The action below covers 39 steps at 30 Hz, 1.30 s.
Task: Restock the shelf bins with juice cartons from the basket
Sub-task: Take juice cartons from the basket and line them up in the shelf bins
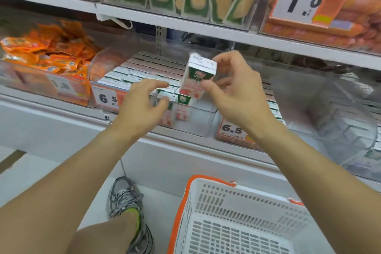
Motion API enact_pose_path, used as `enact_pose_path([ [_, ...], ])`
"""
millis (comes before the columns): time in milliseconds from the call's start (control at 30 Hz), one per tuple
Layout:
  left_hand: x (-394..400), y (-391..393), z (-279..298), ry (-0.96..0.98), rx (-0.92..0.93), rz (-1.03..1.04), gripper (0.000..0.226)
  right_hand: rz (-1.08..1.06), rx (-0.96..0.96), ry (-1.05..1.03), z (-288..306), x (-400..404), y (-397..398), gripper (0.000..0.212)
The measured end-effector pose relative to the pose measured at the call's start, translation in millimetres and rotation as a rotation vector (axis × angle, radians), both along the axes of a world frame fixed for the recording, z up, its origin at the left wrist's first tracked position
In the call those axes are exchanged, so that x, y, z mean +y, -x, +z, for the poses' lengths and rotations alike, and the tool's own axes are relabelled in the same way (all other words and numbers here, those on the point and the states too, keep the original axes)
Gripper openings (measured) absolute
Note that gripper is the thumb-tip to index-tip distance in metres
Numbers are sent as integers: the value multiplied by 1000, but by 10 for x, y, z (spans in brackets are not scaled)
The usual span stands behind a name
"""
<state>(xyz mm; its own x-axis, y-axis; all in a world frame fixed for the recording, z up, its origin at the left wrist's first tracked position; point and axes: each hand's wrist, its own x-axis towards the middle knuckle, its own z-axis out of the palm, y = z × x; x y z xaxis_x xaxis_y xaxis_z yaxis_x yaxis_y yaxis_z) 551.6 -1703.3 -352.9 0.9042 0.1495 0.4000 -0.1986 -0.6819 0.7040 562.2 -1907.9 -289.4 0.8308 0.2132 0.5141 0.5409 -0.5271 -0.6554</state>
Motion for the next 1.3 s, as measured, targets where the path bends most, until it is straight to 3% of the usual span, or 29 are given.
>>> enact_pose_path([
  [100, 107, -51, -102, -220, 0, -5, 47, -30, 12, 213, -62, 155, -182, 33],
  [233, 133, -29, -134, -333, 86, 5, 60, -75, 21, 275, -129, 323, -297, 31],
  [433, 139, -34, -208, -384, 128, -15, 61, -104, 131, 413, -56, 352, -352, 34],
  [1067, 93, -13, -165, -322, 128, -22, 57, -141, 380, 472, 12, 416, -393, 41],
  [1300, 162, -32, -202, -292, 124, -41, 58, -89, 594, 204, -244, 496, -524, 37],
])
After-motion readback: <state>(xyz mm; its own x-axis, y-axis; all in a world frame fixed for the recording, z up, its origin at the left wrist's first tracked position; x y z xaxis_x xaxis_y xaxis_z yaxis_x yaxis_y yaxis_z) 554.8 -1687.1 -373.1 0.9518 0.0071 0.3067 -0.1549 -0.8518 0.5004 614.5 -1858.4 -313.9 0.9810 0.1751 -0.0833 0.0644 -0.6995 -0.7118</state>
